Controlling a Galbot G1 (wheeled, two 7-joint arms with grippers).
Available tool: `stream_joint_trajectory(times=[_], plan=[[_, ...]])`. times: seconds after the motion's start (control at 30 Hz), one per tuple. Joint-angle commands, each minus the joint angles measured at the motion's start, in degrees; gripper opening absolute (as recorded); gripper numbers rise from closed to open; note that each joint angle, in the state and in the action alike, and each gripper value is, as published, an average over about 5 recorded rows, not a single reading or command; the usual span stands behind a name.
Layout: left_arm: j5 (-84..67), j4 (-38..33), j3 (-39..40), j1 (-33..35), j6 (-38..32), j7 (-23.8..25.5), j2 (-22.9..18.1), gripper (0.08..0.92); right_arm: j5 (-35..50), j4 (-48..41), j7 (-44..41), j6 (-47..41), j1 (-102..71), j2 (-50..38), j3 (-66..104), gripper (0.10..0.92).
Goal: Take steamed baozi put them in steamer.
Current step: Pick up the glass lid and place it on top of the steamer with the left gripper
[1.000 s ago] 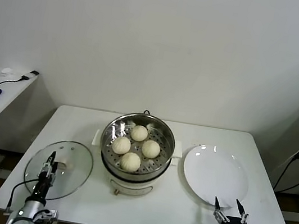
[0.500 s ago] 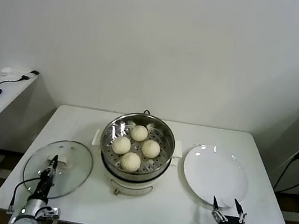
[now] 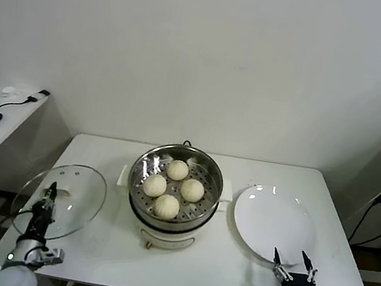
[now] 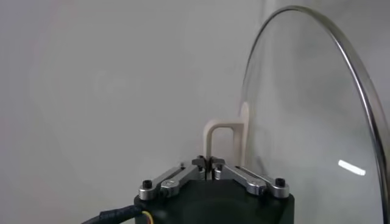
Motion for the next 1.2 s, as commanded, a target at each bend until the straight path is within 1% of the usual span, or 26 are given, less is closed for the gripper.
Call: stream_joint_trajectory(times=[0.03,0.13,0.27,0.4,0.53,0.7,0.87,1.03,1.2], plan=[[-6.4,-14.1,-1.7,3.0,4.7,9.3,2.8,0.131,-3.4,1.7,2.4,-1.5,-0.1,0.1,0.3,0.823],[-8.2,-20.2,-2.2,3.6,9.1,13.5,5.3,0.131,-4.3,2.4,2.8,-1.7,-0.2,0.2,0.5,0.823],[-8.1,-26.3,-0.1,2.5,14.2,17.1,7.3,0.131,-4.5,3.3,2.7,-2.0,-0.5,0.2,0.3,0.823],[-2.9,-29.7,6.3,0.0,18.1,18.7,7.1,0.131,-4.7,3.7,2.3,-2.0,-0.7,0.2,0.0,0.823],[2.3,-31.5,16.0,-2.6,23.4,20.1,5.6,0.131,-4.7,3.6,2.1,-1.9,-0.7,0.2,-0.5,0.823],[9.4,-31.3,28.4,-6.4,29.7,21.5,1.0,0.131,-4.7,2.9,1.8,-1.7,-0.3,0.3,-0.9,0.823],[15.5,-29.1,37.9,-10.8,33.0,24.4,-4.7,0.131,-4.5,2.2,1.6,-1.1,-0.2,0.2,-1.1,0.823],[19.4,-23.4,42.8,-15.6,35.8,25.5,-10.1,0.131,-4.0,1.3,1.9,-0.4,-0.1,0.0,-0.9,0.823],[23.6,-18.1,45.6,-18.0,36.4,25.4,-15.0,0.131,-3.1,0.9,2.0,0.1,-0.1,-0.1,-0.8,0.823]])
